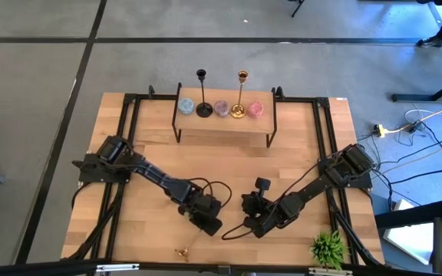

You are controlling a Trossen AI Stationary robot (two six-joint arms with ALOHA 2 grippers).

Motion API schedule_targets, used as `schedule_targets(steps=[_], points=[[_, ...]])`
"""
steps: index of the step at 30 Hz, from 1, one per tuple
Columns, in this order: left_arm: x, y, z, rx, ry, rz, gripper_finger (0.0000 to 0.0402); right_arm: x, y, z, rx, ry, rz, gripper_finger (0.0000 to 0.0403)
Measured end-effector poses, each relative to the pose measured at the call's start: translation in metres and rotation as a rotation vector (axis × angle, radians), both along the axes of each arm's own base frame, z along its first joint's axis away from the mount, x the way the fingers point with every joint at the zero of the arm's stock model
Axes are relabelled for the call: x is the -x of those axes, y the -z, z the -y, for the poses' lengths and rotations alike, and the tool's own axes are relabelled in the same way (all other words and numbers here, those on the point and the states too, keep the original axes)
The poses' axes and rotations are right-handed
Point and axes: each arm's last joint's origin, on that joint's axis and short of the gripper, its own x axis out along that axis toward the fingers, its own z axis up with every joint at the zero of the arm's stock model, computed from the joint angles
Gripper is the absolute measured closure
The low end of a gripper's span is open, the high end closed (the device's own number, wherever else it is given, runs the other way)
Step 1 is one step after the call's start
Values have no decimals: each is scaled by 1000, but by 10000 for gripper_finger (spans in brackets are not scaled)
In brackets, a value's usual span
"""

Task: Pick & Place candle stick holders
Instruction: Put the gold candle holder on the shelf

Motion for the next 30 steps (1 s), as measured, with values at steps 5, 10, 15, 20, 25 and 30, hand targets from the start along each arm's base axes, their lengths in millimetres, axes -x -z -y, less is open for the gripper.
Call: schedule_targets(steps=[5, 10, 15, 20, 25, 30], points=[[7, -12, 6, -99, 10, 61, 389, 0, 0, 0, -5, 0, 2, 382], [24, -42, 9, -249, -18, 126, 389, -1, 0, -1, -25, -3, 12, 382], [51, -83, 3, -452, -94, 205, 390, -3, -1, -2, -35, -8, 19, 382], [77, -115, -5, -634, -170, 286, 390, -4, -1, -2, -61, -17, 11, 382], [88, -139, -15, -827, -188, 424, 390, -4, -1, -3, -60, -41, -5, 382], [101, -159, -16, -1109, -179, 554, 390, -8, 0, -1, -102, -96, -47, 382]])
